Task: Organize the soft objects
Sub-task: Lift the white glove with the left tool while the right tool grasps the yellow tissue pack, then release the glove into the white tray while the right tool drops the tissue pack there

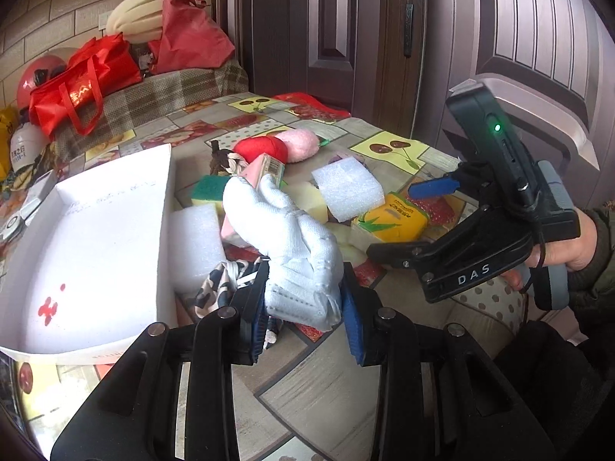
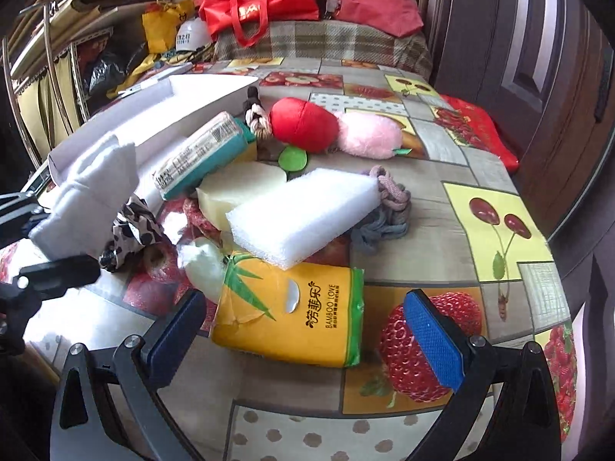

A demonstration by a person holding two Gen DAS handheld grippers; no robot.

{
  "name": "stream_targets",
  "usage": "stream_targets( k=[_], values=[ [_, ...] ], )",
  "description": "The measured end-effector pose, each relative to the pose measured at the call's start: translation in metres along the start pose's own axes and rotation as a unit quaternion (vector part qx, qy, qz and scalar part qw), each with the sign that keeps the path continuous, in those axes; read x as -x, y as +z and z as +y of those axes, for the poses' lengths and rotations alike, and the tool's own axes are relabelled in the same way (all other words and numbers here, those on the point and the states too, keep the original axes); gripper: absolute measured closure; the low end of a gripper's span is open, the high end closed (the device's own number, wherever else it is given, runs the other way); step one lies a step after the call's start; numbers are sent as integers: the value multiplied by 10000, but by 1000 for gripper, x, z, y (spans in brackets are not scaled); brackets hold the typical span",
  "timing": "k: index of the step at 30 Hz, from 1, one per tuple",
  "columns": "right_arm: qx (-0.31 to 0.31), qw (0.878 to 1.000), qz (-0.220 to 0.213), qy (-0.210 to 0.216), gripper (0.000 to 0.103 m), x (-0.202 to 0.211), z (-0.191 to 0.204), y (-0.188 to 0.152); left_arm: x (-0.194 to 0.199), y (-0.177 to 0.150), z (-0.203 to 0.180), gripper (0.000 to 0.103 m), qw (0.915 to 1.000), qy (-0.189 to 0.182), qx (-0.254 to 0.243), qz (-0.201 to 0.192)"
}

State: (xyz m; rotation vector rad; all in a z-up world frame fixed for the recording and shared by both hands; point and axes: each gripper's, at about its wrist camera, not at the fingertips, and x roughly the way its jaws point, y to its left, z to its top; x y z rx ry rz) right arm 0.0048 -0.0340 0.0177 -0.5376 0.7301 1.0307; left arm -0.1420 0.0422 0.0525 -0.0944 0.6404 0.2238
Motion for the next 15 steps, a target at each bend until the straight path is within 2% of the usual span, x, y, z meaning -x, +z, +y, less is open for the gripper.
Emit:
stream_targets(
  k=[1, 2, 3, 4, 7, 8, 10, 12, 15],
  values=[
    [36, 9999, 112, 11, 4, -6, 2, 0, 4, 0, 3, 70, 10000, 45, 33, -78],
    [104, 9997, 204, 10, 15, -11, 5, -1, 6, 1, 7, 70, 9998, 108, 66, -162],
    [163, 9995, 248, 50, 19, -14, 7, -3, 10, 2, 11, 70, 9995, 178, 99, -252],
    [146, 9997, 154, 147, 29, -10, 6, -4, 14, 2, 16, 70, 9990, 251, 138, -348],
    [198, 9997, -48, 92, 30, 5, 5, -10, 28, 2, 32, 70, 9954, 606, 223, -711],
    [172, 9994, -209, 224, 31, 15, 4, -12, 34, 0, 37, 70, 9930, 790, 221, -853],
    [124, 9968, -656, 434, 31, 43, 3, -15, 43, -2, 50, 70, 9868, 1161, 293, -1094],
    [82, 9892, -1380, 493, 30, 77, 4, -12, 51, -4, 66, 70, 9788, 1502, 457, -1318],
    [-259, 9642, -2599, 466, 30, 117, -2, -2, 59, -12, 92, 70, 9640, 2037, 673, -1573]
  ],
)
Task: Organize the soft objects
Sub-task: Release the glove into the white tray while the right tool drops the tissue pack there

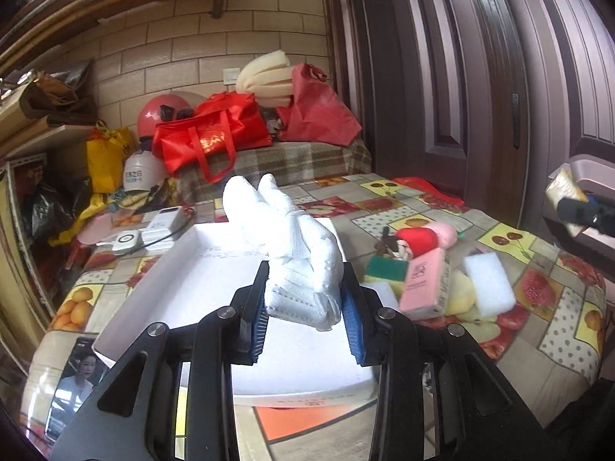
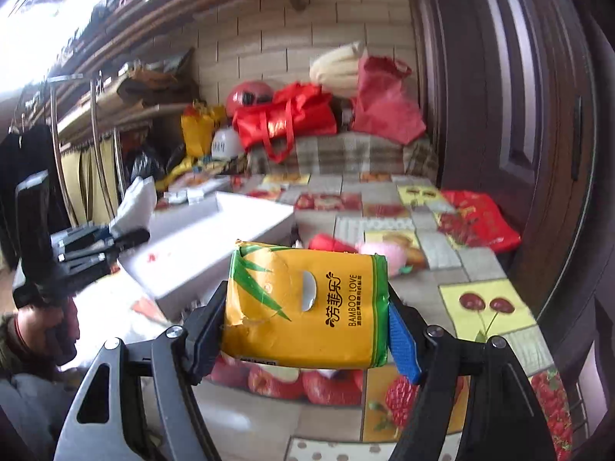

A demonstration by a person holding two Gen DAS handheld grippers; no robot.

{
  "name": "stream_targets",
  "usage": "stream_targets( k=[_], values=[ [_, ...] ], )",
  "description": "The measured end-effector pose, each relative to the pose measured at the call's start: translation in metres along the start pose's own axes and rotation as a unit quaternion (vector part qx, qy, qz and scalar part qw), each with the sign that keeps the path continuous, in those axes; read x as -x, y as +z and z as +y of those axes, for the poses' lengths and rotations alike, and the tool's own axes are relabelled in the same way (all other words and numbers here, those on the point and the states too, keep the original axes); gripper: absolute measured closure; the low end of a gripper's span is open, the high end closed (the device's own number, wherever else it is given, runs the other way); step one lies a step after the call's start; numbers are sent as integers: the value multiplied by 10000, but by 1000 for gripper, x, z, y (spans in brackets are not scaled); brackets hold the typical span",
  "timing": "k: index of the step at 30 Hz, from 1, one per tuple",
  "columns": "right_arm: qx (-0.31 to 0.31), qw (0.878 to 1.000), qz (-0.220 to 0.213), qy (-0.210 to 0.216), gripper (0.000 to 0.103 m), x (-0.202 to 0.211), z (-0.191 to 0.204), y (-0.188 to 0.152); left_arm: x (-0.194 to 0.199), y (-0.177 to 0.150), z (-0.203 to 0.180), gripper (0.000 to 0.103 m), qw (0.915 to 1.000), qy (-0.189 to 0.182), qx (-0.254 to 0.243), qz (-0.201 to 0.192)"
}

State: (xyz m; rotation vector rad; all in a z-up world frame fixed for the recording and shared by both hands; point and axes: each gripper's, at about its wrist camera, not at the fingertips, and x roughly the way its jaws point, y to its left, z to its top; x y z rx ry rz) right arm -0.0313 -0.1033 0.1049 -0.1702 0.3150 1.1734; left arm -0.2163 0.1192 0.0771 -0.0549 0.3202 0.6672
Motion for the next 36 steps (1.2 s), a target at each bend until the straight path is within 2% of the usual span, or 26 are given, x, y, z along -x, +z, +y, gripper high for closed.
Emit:
stream_targets(
  k=[2, 4, 6, 10, 12, 17, 22, 28, 36],
  values=[
    [-117, 9975, -642, -269, 30, 4, 0, 8, -3, -5, 15, 70, 9995, 309, 55, -61],
    [-159, 9944, -900, -524, 30, -8, 0, 7, -5, -11, 25, 70, 9986, 525, 63, -70],
    [-217, 9941, -816, -681, 30, -29, 0, -1, -6, -15, 33, 70, 9979, 643, 71, -44],
    [-348, 9966, -392, -640, 30, -56, 3, -16, -14, -19, 43, 70, 9977, 647, 210, 60],
    [-440, 9955, -598, -583, 30, -50, 6, -14, -19, -19, 48, 70, 9975, 617, 319, 116],
    [-308, 9974, -548, -357, 30, -59, 26, -9, -29, -17, 61, 70, 9961, 687, 530, 130],
    [-99, 9990, -438, -31, 30, -77, 55, -6, -38, -14, 64, 70, 9957, 768, 494, 119],
    [470, 9977, -320, 381, 30, -98, 99, -5, -47, -12, 72, 70, 9955, 770, 534, 145],
    [832, 9945, -135, 619, 30, -137, 141, -6, -69, -7, 82, 70, 9945, 827, 533, 357]
  ],
)
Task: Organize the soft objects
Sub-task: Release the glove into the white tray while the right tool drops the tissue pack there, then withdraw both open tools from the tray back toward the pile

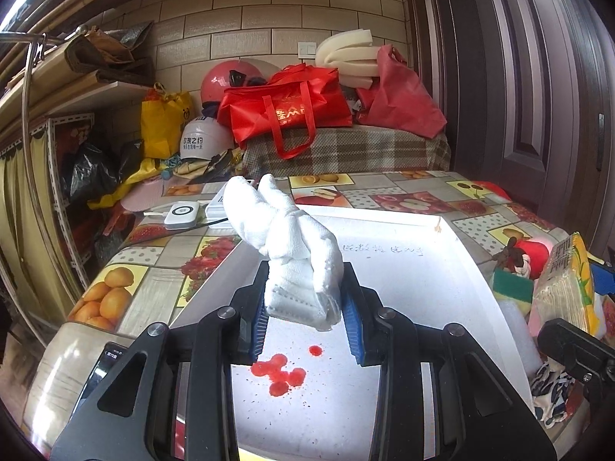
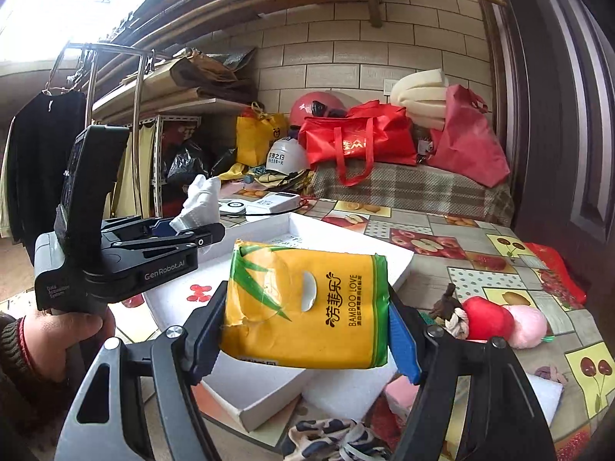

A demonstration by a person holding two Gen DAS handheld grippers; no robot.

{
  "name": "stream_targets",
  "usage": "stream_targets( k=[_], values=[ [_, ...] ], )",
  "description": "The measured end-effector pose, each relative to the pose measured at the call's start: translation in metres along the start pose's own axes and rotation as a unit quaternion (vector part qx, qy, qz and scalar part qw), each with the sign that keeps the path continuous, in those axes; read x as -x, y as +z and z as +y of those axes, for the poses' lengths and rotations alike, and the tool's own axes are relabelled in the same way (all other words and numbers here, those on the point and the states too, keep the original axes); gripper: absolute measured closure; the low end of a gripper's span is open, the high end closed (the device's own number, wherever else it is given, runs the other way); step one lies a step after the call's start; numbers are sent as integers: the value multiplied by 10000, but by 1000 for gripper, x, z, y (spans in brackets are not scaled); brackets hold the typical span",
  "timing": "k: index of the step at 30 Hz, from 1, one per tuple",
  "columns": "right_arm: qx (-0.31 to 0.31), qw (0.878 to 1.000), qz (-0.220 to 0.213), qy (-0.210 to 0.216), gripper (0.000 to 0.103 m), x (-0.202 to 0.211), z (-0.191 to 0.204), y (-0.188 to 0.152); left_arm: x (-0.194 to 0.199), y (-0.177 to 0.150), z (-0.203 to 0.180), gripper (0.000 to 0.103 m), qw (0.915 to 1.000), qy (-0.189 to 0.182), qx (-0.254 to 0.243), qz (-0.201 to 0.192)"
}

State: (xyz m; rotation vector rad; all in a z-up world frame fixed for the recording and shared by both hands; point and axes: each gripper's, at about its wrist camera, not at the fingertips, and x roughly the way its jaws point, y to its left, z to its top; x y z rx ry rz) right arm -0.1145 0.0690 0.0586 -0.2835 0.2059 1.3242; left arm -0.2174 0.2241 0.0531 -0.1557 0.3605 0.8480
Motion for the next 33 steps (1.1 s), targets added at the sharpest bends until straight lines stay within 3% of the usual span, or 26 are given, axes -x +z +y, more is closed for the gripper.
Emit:
stream_targets(
  k=[3, 9, 15, 16, 19, 20, 23, 33],
  values=[
    [-3, 9997, -187, -157, 30, -10, 5, 4, -6, 2, 2, 70, 10000, -14, 9, 41],
    [-49, 9996, -48, -262, 30, -41, 11, 12, -20, 4, 10, 70, 9992, -130, 187, 337],
    [-106, 9982, 554, -212, 28, -71, 11, 14, -27, 4, 9, 66, 9984, 107, 197, 528],
    [-115, 9976, 629, -264, 24, -73, 11, 13, -26, 4, 9, 59, 9981, 242, 220, 515],
    [-119, 9972, 606, -416, 20, -70, 11, 13, -24, 3, 16, 17, 9970, 466, 382, 479],
    [-148, 9974, 561, -426, 15, -68, 11, 12, -23, 3, 19, 12, 9967, 463, 473, 460],
    [-251, 9973, 534, -444, 0, -66, 6, 12, -19, 2, 26, 8, 9962, 483, 629, 364],
    [-103, 9991, 108, -389, 0, -51, 14, 16, -13, 4, 27, 8, 9965, 469, 652, 234]
  ],
)
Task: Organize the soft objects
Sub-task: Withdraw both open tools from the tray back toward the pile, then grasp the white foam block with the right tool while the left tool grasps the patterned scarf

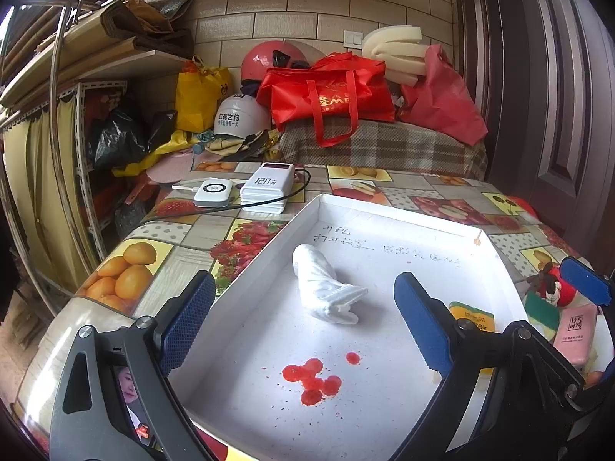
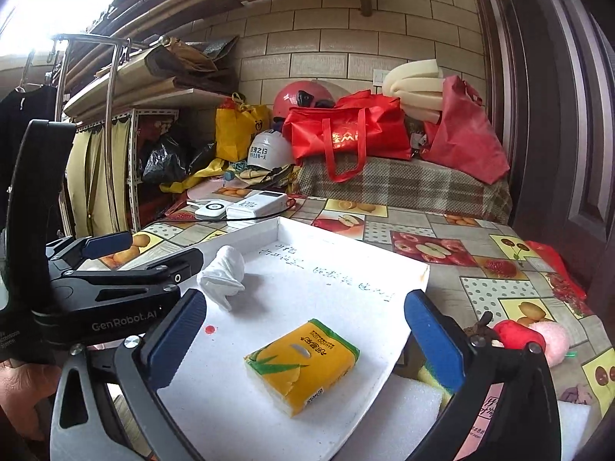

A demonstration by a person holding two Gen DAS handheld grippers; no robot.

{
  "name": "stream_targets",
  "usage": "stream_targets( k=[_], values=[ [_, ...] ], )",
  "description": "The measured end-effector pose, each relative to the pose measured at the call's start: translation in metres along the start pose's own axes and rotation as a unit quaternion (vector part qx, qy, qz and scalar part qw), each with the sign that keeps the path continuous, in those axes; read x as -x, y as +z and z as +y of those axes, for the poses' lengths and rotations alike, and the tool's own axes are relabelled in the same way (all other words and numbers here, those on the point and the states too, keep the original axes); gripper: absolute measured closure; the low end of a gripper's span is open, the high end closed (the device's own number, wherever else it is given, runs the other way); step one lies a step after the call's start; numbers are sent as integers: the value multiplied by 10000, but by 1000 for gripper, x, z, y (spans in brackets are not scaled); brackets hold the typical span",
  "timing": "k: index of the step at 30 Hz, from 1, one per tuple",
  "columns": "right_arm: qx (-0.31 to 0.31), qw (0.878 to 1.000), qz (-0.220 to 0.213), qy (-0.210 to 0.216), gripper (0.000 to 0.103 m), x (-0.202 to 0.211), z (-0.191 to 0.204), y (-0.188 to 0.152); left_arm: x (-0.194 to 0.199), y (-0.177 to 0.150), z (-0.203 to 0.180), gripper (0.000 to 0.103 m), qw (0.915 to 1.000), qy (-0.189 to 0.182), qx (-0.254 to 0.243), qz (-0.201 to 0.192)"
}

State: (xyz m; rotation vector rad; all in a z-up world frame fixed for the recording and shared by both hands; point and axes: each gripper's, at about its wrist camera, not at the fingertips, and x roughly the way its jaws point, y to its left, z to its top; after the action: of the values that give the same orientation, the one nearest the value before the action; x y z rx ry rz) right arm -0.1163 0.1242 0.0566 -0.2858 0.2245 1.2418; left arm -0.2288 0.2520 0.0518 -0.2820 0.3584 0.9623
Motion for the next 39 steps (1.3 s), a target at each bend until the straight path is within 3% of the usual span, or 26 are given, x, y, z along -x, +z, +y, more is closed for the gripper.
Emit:
stream_targets(
  k=[6, 11, 16, 19, 22, 24, 26, 29, 35, 39],
  values=[
    [-72, 9986, 375, 372, 0, 15, -13, -11, 7, 1, 1, 8, 9997, -120, 52, -208],
    [222, 9982, 407, 385, 0, 53, -34, -26, 24, -4, -15, 8, 9977, -174, -381, -534],
    [418, 9962, 650, 395, 0, 84, -58, -36, 40, -14, -37, 8, 9935, -862, -596, -438],
    [134, 9982, 552, 173, 0, 103, -83, -40, 59, -24, -65, 8, 9804, -1695, -960, -294],
    [-267, 9976, 601, -219, 0, 115, -116, -45, 81, -39, -103, 8, 9531, -2580, -1584, -60],
    [-574, 9944, 709, -529, 0, 119, -140, -49, 97, -49, -129, 8, 9353, -2876, -2062, -16],
    [-851, 9902, 870, -685, 0, 120, -160, -54, 106, -58, -151, 8, 9238, -2952, -2437, 78],
    [-1086, 9835, 1249, -724, 0, 114, -176, -63, 103, -67, -175, 8, 9155, -2882, -2778, 412],
    [-945, 9759, 1877, -593, 0, 89, -165, -69, 83, -73, -180, 9, 9205, -2609, -2766, 894],
    [-784, 9654, 2427, -543, 0, 69, -159, -77, 74, -75, -183, 9, 9174, -2642, -2754, 1126]
  ],
)
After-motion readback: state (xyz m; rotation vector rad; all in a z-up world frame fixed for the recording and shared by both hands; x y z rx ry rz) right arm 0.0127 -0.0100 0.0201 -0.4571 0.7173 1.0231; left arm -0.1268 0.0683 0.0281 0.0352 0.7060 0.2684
